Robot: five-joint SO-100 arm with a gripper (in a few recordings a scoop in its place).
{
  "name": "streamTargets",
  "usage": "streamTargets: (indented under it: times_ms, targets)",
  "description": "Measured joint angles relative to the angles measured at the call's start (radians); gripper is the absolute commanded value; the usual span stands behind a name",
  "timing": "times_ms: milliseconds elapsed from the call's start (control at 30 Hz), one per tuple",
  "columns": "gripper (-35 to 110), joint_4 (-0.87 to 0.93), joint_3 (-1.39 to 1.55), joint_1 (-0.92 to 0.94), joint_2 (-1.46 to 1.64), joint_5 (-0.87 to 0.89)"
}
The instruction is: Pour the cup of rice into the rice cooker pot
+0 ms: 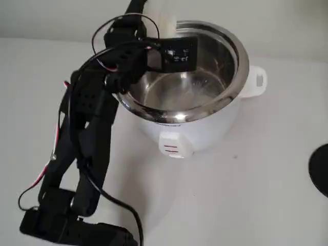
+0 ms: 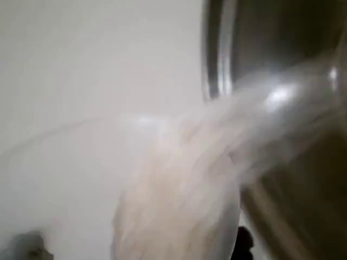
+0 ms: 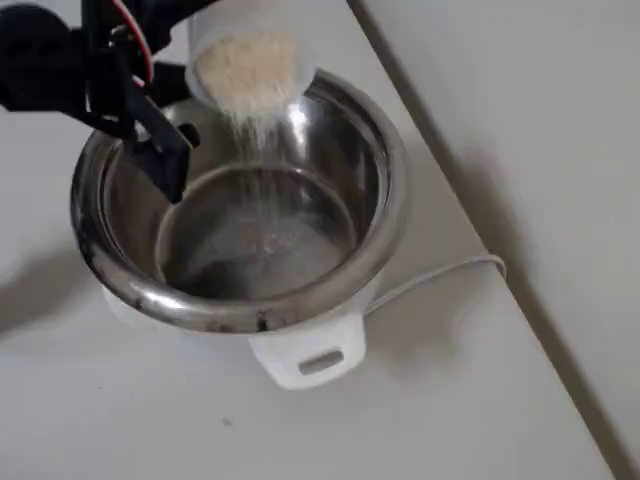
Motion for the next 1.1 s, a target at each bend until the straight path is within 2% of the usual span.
streamTargets:
  times_ms: [200, 500, 1100]
  targets:
    - [20, 0.075, -0.143, 0.000, -0.071, 0.160]
    - [20, 0.095, -0.190, 0.000, -0.075, 0.328]
    - [20, 0.133, -0.199, 0.023, -0.110, 0.433]
